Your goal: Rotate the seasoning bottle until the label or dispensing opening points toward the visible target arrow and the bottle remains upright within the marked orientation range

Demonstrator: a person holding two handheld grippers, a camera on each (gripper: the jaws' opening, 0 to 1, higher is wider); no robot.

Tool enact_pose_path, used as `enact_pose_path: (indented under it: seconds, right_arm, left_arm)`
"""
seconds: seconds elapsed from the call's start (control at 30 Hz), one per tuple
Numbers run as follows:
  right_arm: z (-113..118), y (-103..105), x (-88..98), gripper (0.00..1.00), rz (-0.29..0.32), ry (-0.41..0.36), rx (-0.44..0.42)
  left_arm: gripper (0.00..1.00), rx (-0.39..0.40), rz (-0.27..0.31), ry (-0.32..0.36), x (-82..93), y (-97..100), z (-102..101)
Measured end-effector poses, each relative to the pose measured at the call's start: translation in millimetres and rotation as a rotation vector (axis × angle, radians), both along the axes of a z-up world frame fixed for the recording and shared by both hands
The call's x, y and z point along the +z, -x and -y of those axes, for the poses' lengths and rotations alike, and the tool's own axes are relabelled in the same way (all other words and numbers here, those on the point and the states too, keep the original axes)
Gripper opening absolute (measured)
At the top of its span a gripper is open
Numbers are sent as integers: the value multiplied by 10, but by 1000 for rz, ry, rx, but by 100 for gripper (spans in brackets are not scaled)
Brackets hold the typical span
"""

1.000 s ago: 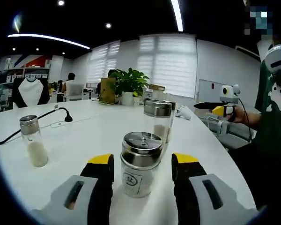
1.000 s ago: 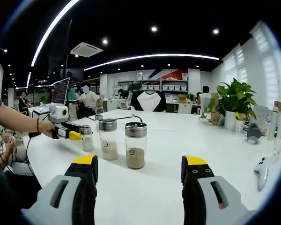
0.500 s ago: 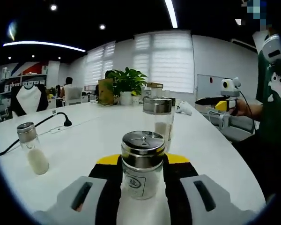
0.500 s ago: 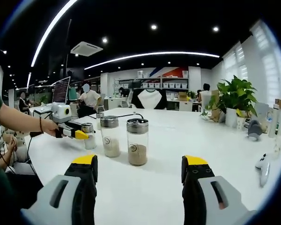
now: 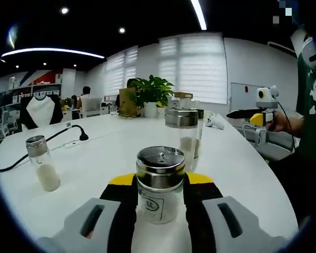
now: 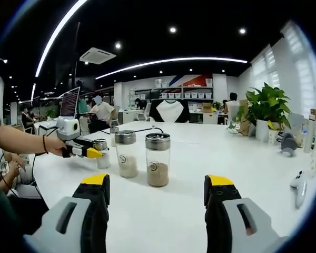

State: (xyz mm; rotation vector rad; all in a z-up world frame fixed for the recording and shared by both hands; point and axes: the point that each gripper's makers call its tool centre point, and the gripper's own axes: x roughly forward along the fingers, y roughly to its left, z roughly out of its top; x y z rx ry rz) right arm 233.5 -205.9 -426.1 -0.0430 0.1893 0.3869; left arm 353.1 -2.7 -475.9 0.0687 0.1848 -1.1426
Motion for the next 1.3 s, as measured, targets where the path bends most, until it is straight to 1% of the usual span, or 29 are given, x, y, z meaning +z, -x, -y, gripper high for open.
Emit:
enact_pose_path:
  seconds: [0.07, 0.2, 0.27, 0.43, 0.57, 0.77, 1.03, 1.3]
  right_arm:
    - [-4, 6, -6, 74, -5, 4, 2]
    - [-2, 5, -28, 75, -17, -12, -3]
    - [0, 8, -84, 75, -36, -18, -3]
    - [0, 20, -117, 75, -34, -13, -2]
    - [-14, -2, -161, 76, -42, -36, -3]
    - [-33, 12, -167, 76, -42, -28, 8]
    - [2, 15, -161, 76, -43, -26, 1]
    - [-11, 18, -155, 76, -47, -18, 3]
  left_arm:
    - [35, 21, 1, -4, -2, -7, 9]
    - [35, 69, -3, -10, -3, -20, 10]
    - [35, 114, -4, 9, -3, -32, 11]
    - [35, 184, -1, 14, -4, -43, 21]
    - [35, 247, 10, 19, -10, -60, 17]
    - [35, 339, 20, 17, -23, -87, 8]
    - [35, 462, 28, 8, -31, -127, -10]
    - [35, 572, 30, 18, -33, -142, -42]
